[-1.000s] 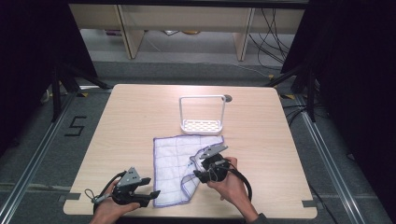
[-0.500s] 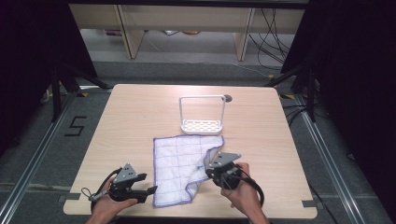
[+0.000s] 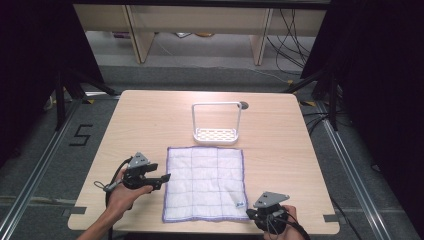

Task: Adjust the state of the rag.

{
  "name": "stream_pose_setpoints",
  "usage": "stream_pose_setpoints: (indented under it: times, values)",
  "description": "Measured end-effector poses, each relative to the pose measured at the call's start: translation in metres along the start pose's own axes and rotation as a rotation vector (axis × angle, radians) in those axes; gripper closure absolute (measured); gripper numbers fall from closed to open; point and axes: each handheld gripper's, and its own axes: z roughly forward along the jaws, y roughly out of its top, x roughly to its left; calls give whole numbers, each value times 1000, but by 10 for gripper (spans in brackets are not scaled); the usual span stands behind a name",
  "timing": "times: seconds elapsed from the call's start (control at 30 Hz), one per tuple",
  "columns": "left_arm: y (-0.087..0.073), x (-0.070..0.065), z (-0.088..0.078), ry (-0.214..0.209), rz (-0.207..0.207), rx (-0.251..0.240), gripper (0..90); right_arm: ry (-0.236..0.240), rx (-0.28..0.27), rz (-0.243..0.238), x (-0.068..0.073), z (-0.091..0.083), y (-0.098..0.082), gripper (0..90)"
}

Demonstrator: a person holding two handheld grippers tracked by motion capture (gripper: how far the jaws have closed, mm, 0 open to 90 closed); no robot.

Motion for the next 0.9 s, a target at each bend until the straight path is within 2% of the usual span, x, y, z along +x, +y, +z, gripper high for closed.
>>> stream_pose_setpoints:
  times: [0.03,0.07,0.1,0.13,0.17,0.2,0.27,0.3,0.37,0.47,0.53,0.63,0.67,0.7,0.73,0.77,0.8,0.83,0.87,0.9]
  values:
    - [2,2,2,3,-9,-6,318,2,3,8,-1,0,-2,895]
    - [4,3,2,9,-15,-9,317,5,3,38,0,0,-5,895]
    - [7,5,4,5,-9,-5,316,-2,-13,20,-3,1,-7,893]
    - [7,5,4,5,-9,-5,316,6,0,33,-5,-1,-8,872]
    - [11,5,8,6,-24,-14,315,11,-3,63,-6,0,-8,808]
    - [13,8,8,7,-6,-3,313,2,-16,69,-8,1,-9,747]
    - [16,10,10,18,-2,2,313,-6,-26,71,-12,-1,-6,648]
    - [18,13,11,24,3,9,313,-18,-23,100,-12,-4,-5,636]
    - [22,16,17,30,-9,6,313,-27,-42,97,-14,-5,-2,611]
    - [27,22,25,44,-7,16,313,-60,-98,79,-27,-7,11,553]
    - [32,26,33,63,0,23,314,-66,-99,92,-35,-7,21,539]
    - [35,29,38,60,-11,29,314,-80,-118,92,-43,-3,30,530]
    - [37,31,43,77,2,40,317,-88,-129,82,-51,1,41,524]
    - [37,31,43,77,2,40,318,-88,-129,82,-51,1,41,524]
    - [39,35,47,84,24,52,320,-96,-146,90,-59,5,53,516]
    - [39,35,47,84,24,52,320,-96,-146,90,-59,5,53,516]
    - [41,38,52,75,-6,45,320,-108,-151,93,-68,10,65,507]
    - [41,38,52,75,-6,45,322,-108,-151,93,-68,10,65,507]
    - [42,40,53,80,-4,42,327,-127,-156,87,-78,18,77,507]
    - [42,41,54,81,11,54,327,-127,-156,87,-78,18,77,507]
